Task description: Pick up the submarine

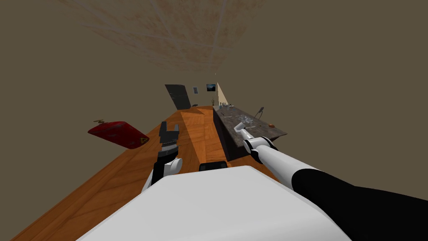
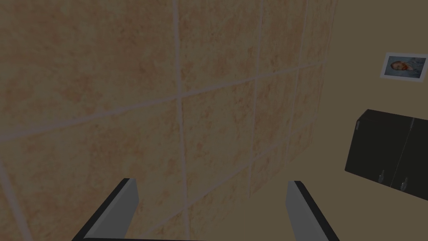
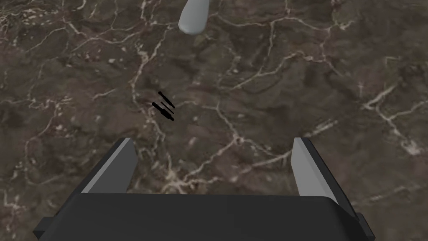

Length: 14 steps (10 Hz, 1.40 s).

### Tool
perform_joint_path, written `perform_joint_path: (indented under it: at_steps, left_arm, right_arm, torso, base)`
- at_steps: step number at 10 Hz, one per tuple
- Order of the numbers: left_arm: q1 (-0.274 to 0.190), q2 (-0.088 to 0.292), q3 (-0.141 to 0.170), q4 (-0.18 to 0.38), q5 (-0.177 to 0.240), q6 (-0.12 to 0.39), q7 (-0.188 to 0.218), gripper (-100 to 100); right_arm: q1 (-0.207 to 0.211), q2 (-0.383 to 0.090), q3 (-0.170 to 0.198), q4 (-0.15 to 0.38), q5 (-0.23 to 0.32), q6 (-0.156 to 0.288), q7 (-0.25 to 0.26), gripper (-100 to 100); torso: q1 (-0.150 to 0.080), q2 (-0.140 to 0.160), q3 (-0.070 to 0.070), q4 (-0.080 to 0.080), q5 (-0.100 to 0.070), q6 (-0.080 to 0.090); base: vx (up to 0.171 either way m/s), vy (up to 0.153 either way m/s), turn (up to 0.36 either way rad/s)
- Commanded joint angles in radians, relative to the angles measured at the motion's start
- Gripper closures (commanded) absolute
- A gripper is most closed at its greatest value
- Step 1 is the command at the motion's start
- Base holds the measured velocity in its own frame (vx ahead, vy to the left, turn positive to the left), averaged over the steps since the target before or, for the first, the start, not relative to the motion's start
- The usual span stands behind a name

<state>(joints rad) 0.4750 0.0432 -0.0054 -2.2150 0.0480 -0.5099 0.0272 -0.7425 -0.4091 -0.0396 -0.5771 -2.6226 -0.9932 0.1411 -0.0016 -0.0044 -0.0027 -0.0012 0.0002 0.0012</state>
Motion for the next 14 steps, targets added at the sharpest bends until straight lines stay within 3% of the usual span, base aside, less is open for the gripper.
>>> perform_joint_path:
  at_steps: [1, 6, 7, 8, 9, 12, 13, 14]
  left_arm:
    - [0.0, 0.0, 0.0, 0.0, 0.0, 0.0, 0.0, 0]
    - [0.0, 0.0, 0.0, 0.0, 0.0, 0.0, 0.0, 0]
    - [0.0, 0.0, 0.0, 0.0, 0.0, 0.0, 0.0, 0]
    - [0.0, 0.0, 0.0, 0.0, 0.0, 0.0, 0.0, 0]
    - [0.0, 0.0, 0.0, 0.0, 0.0, 0.0, 0.0, 0]
    - [0.0, 0.0, 0.0, 0.0, 0.0, 0.0, 0.0, 0]
    - [0.0, 0.0, 0.0, 0.0, 0.0, 0.0, 0.0, 0]
    - [0.0, 0.0, 0.0, 0.0, 0.0, 0.0, 0.0, 0]
  right_arm:
    - [-0.033, -0.011, 0.003, 0.046, -0.044, -0.015, -0.004, -100]
    - [-0.125, -0.047, 0.014, 0.169, -0.153, -0.059, -0.021, -100]
    - [-0.121, -0.044, 0.013, 0.165, -0.14, -0.049, -0.02, -100]
    - [-0.123, -0.044, 0.013, 0.168, -0.142, -0.05, -0.021, 0]
    - [-0.096, -0.03, 0.002, 0.172, -0.114, -0.02, -0.042, -100]
    - [-0.103, -0.031, 0.003, 0.185, -0.114, -0.013, -0.045, -100]
    - [-0.102, -0.031, 0.003, 0.183, -0.114, -0.014, -0.045, 100]
    - [-0.102, -0.031, 0.003, 0.183, -0.114, -0.014, -0.045, 100]
  torso:
    - [0.0, 0.0, 0.0, 0.0, 0.0, 0.0]
    - [-0.003, -0.001, 0.0, 0.0, -0.001, 0.0]
    - [-0.003, -0.001, 0.0, 0.0, -0.001, 0.0]
    - [-0.001, 0.002, 0.001, 0.0, -0.001, 0.0]
    - [0.0, 0.004, 0.002, 0.001, 0.0, 0.0]
    - [-0.003, 0.003, 0.001, 0.0, -0.001, 0.0]
    - [-0.001, 0.004, 0.002, 0.001, 0.0, 0.0]
    - [0.0, 0.005, 0.003, 0.001, 0.0, 0.0]
  base:
    - [0.066, -0.013, 0.008]
    - [0.088, -0.037, 0.011]
    - [0.037, -0.021, 0.005]
    - [0.007, -0.004, 0.0]
    - [0.056, -0.054, -0.035]
    - [0.036, -0.046, -0.003]
    - [0.0, 0.0, 0.0]
    - [0.0, 0.0, 0.0]
